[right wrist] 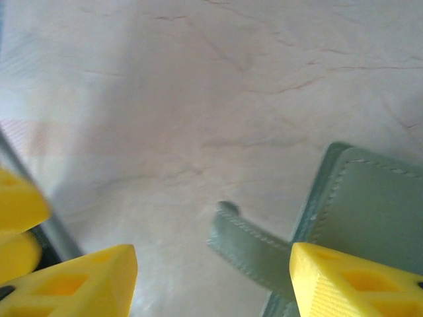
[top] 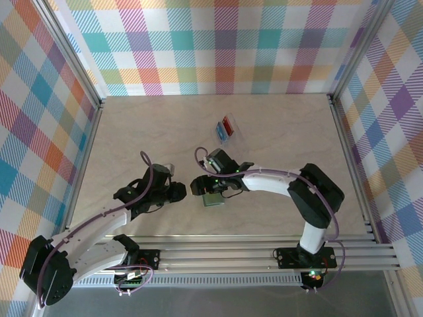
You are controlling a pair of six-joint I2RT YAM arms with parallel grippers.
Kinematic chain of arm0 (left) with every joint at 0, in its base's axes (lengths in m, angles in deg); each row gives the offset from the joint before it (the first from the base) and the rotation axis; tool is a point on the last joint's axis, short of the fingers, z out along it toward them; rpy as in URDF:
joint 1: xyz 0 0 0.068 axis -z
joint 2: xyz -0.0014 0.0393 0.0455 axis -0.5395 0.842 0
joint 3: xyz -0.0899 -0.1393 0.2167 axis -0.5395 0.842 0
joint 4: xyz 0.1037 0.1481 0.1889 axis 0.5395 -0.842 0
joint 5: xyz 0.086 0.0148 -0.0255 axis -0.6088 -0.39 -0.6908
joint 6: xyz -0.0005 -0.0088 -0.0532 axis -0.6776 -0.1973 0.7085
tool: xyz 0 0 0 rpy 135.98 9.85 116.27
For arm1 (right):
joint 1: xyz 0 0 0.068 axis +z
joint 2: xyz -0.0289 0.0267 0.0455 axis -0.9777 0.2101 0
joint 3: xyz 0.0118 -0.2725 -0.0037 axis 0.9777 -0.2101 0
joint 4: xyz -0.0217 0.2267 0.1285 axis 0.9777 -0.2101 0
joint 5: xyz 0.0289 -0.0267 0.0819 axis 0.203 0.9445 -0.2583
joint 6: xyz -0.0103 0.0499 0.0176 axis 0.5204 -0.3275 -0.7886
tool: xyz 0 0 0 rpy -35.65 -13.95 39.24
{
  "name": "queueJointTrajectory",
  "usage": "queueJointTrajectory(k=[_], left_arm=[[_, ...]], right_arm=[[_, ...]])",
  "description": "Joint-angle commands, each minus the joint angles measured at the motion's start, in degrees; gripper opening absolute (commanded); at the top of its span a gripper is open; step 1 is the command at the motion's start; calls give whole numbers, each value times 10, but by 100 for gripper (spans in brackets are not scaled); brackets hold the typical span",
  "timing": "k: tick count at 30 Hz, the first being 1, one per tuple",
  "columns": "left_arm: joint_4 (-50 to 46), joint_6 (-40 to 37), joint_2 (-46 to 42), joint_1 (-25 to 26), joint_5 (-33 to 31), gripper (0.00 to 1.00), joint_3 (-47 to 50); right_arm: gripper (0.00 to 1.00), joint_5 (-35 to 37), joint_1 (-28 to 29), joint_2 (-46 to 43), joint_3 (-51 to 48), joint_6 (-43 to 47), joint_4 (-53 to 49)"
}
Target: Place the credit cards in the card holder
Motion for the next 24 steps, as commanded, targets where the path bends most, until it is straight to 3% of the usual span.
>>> queueJointTrajectory(k=[1, 6, 10, 13, 17, 24], left_arm=[[-33, 4, -13, -2, 16, 31, -45], [-39, -6, 19, 4, 43, 33, -96], [-20, -11, 94, 40, 54, 32, -142], [-13, -21, 168, 75, 40, 30, -184], [-1, -27, 253, 83, 37, 27, -212], [-8, -45, 344, 83, 26, 24, -225]], right_arm=[[66, -61, -25, -47, -24, -2, 24], [65, -18, -48, -122, -80, -13, 29], [49, 41, -63, -174, -115, -19, 6], [44, 57, -77, -197, -145, -30, 8], [45, 60, -83, -198, -167, -34, 10], [54, 39, -97, -158, -189, -38, 43]])
